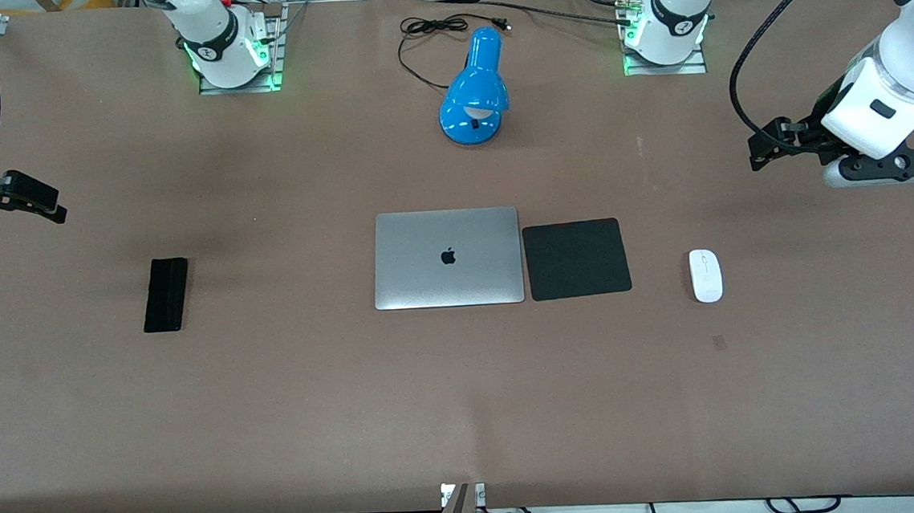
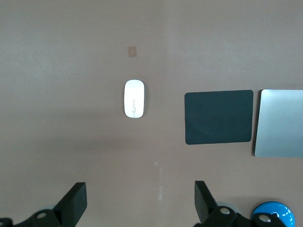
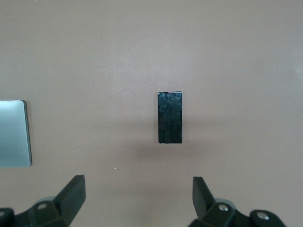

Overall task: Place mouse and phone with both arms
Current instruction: 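Move the right gripper toward the black phone while the left gripper nears the mouse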

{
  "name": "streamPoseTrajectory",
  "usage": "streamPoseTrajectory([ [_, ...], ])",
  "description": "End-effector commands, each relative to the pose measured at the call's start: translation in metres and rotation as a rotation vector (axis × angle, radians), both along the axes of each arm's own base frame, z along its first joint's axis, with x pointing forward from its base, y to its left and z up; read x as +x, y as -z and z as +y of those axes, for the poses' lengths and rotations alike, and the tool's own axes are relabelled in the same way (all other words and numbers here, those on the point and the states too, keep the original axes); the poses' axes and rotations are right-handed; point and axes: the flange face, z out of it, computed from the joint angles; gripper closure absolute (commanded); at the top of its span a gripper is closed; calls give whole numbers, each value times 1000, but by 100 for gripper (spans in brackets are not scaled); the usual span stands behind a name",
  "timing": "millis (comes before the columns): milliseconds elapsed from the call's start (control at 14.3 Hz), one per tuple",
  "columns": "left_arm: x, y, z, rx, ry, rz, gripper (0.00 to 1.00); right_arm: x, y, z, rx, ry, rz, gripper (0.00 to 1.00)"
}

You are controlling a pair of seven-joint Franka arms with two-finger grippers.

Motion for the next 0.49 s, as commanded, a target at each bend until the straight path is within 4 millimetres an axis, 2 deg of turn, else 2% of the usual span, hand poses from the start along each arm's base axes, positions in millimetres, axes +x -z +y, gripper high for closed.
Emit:
streamPoseTrajectory([
  [0,-6,-3,3,-18,12,2,0,-12,-1,2,-4,-3,1,0],
  [140,-5,-2,2,-15,11,3,0,-11,-1,1,-4,0,-3,0],
  [349,6,14,3,-15,-3,19,0,-9,1,2,-4,-2,-2,0],
  [419,19,34,3,-15,-2,35,0,-7,2,2,-3,-1,-3,0],
])
